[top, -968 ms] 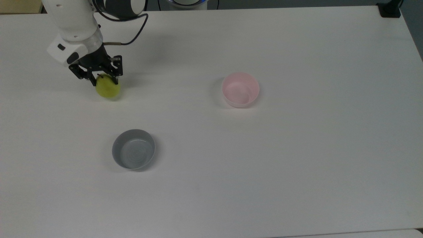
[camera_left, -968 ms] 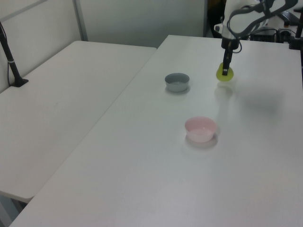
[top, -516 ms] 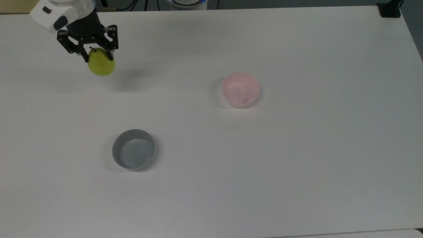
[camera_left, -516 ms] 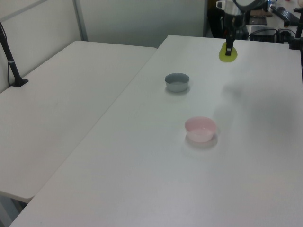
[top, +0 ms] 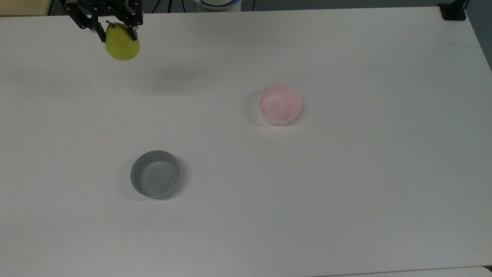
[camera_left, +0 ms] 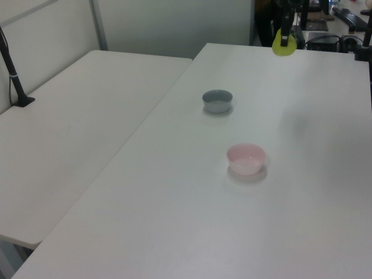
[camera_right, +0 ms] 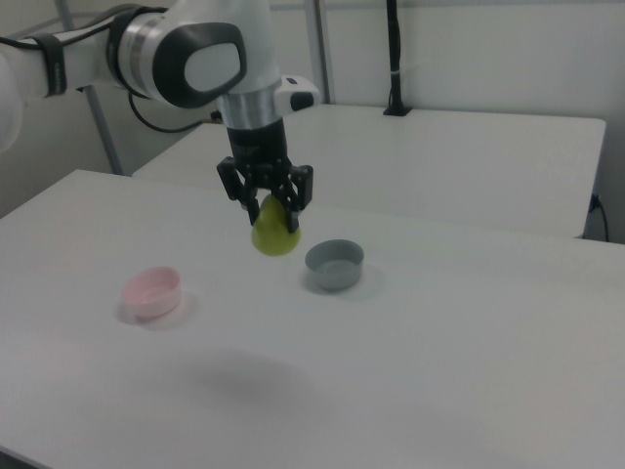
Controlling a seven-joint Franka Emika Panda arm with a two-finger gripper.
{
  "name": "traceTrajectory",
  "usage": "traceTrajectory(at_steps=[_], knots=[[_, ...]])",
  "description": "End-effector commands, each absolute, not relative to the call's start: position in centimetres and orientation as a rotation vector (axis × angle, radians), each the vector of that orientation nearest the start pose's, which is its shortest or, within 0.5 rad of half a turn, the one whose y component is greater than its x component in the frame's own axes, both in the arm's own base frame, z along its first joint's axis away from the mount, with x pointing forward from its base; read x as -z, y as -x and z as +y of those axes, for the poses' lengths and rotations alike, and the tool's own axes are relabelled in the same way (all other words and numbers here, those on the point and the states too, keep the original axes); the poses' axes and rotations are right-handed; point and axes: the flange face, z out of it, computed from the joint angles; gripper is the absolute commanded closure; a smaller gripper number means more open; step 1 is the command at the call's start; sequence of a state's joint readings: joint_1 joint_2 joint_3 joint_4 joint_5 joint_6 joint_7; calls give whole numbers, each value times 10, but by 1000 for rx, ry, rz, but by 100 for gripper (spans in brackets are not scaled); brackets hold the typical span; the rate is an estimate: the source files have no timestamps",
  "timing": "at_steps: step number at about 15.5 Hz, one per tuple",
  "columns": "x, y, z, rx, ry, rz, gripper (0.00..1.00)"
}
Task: Place the pear in the bowl
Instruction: 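Lift the grasped pear up off the table, then carry the pear over the pink bowl and lower it inside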
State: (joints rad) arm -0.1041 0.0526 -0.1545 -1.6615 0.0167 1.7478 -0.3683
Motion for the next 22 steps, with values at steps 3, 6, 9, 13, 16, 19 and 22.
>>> traceTrajectory(at_steps=[3,6,9,13,16,19,22], knots=[[-603,-557,-73,109,3131,-149,89],[-610,-558,-29,137,3059,-177,89],[-605,-559,-1,128,3028,-200,89],[-563,-561,59,120,2996,-252,89],[-526,-566,92,117,2998,-286,89],[-486,-566,122,85,2999,-337,89],[-450,-578,144,91,3007,-317,89]])
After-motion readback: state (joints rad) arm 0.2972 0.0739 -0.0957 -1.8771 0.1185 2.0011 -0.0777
